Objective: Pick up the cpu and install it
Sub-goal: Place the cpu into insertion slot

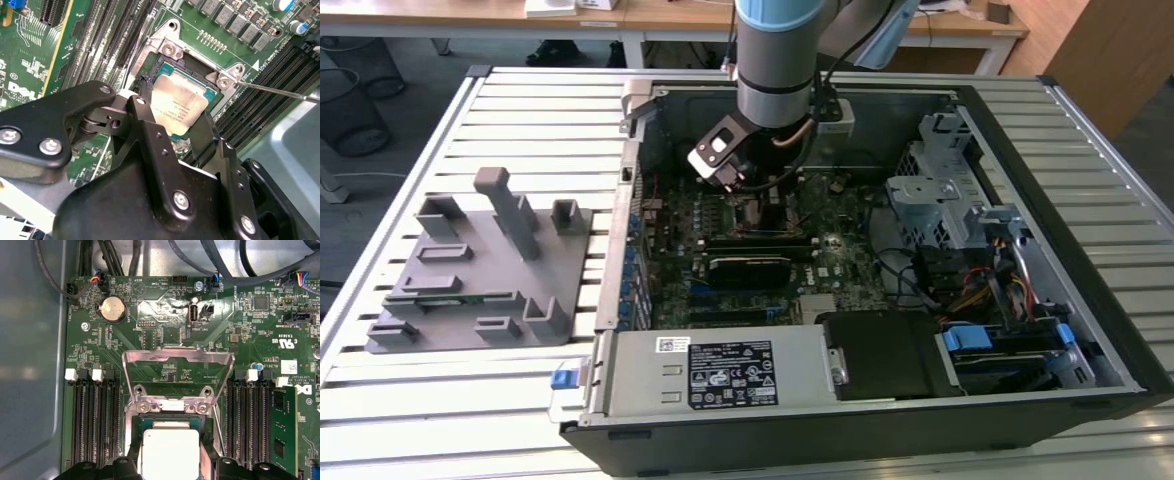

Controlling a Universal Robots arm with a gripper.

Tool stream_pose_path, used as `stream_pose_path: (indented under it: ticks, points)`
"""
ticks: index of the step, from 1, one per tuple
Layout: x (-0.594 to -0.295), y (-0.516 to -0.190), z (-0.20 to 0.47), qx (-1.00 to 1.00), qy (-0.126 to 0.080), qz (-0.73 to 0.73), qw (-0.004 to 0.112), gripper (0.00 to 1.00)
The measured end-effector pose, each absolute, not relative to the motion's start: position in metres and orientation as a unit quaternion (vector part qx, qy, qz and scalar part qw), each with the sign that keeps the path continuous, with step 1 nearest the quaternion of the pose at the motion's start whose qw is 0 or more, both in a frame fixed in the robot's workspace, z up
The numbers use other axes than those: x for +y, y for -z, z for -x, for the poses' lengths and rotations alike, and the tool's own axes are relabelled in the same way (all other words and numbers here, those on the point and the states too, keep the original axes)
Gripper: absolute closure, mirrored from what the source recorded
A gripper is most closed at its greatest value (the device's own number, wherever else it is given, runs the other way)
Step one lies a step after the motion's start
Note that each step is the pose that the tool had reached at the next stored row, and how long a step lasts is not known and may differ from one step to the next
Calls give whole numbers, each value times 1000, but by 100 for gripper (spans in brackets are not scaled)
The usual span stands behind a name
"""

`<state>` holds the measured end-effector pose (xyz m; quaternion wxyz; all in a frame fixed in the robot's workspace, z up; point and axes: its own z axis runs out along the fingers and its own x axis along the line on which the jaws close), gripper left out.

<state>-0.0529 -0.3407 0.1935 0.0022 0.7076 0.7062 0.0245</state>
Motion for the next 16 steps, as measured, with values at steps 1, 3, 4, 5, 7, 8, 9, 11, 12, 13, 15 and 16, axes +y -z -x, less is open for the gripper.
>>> stream_pose_path:
  ticks: [1, 3, 4, 5, 7, 8, 9, 11, 12, 13, 15, 16]
  points:
    - [-341, -193, 53, 706, -24, -708, 3, 46]
    - [-341, -193, 53, 706, -23, -708, 3, 46]
    - [-341, -193, 53, 706, -23, -708, 4, 46]
    - [-341, -192, 53, 706, -22, -708, 4, 46]
    - [-341, -192, 53, 706, -22, -708, 4, 46]
    - [-341, -192, 53, 706, -22, -708, 4, 46]
    - [-341, -192, 53, 706, -22, -708, 4, 46]
    - [-341, -191, 53, 706, -23, -708, 4, 45]
    - [-341, -191, 53, 706, -23, -708, 4, 39]
    - [-341, -191, 53, 706, -22, -708, 4, 39]
    - [-341, -191, 53, 706, -22, -708, 4, 39]
    - [-341, -192, 53, 706, -22, -708, 4, 39]
